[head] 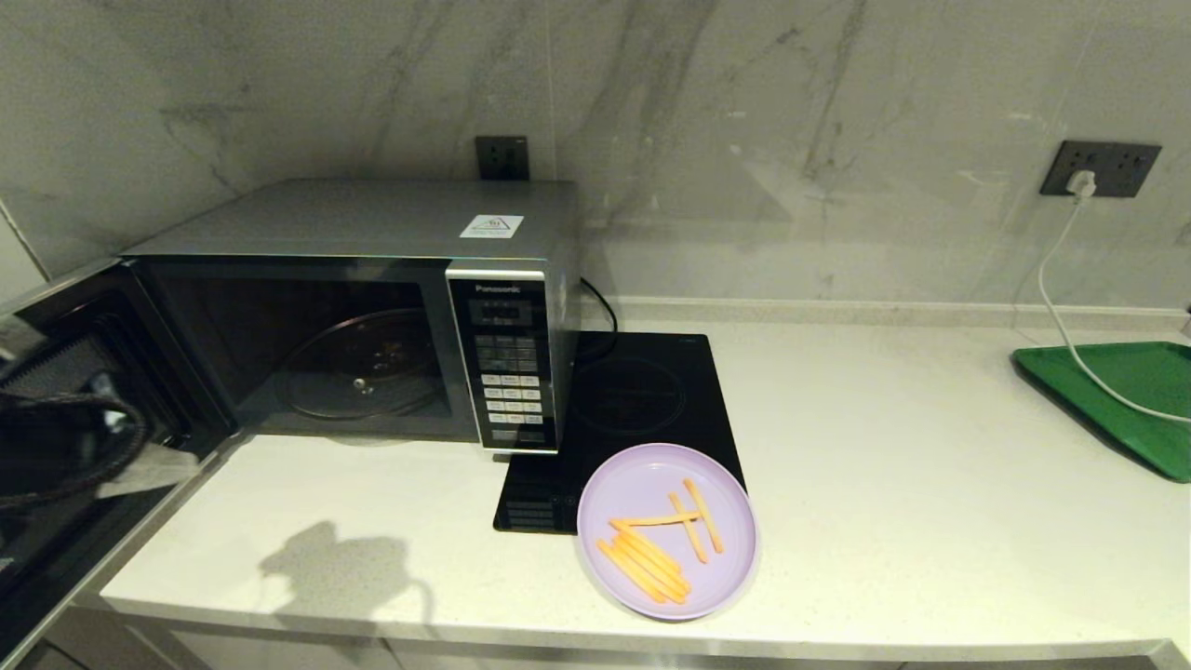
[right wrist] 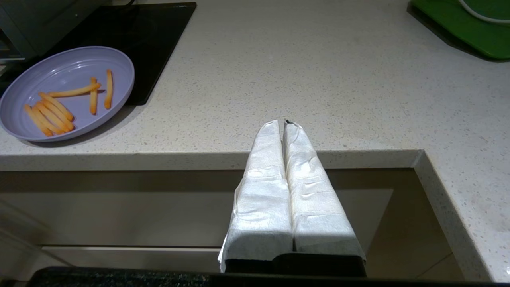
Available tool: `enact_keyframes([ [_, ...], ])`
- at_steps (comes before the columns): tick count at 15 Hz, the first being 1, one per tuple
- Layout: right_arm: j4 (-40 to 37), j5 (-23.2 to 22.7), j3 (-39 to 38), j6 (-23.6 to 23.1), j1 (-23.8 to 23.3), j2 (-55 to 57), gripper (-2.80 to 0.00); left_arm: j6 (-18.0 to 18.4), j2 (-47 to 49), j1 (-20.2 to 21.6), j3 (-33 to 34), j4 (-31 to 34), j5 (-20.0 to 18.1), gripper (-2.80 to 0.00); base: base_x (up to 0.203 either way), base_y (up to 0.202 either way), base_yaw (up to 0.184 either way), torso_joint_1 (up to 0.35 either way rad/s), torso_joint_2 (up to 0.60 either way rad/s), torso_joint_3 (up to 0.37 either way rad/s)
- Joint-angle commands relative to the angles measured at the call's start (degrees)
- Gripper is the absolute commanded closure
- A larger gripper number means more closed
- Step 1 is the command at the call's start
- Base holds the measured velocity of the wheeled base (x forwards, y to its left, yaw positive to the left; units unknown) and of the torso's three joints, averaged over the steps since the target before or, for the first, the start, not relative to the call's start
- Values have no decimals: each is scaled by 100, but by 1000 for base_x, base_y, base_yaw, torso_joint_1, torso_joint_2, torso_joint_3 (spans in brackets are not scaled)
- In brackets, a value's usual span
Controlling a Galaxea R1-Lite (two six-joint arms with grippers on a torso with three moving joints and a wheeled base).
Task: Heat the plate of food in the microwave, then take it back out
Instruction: Close the microwave oven
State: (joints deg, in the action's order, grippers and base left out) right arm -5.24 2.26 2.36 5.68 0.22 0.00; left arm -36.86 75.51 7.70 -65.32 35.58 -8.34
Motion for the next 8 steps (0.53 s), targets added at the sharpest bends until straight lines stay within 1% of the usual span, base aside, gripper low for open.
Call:
enact_keyframes([
  [1,-3,3,1,3,4,9,0,1172,-644,1510,-306,103,-84,0,0,0,0,0,0,0],
  [3,-4,3,1,3,4,9,0,1922,-795,2378,-622,-22,-239,0,0,0,0,0,0,0],
  [4,-3,3,1,3,4,9,0,2261,-828,2669,-809,-234,-282,0,0,0,0,0,0,0],
  [6,-11,3,1,3,4,9,0,2717,-716,3123,-1030,-831,-312,0,0,0,0,0,0,0],
  [8,-12,3,1,3,4,9,0,3149,-390,3487,-1140,-1411,-314,0,0,0,0,0,0,0],
])
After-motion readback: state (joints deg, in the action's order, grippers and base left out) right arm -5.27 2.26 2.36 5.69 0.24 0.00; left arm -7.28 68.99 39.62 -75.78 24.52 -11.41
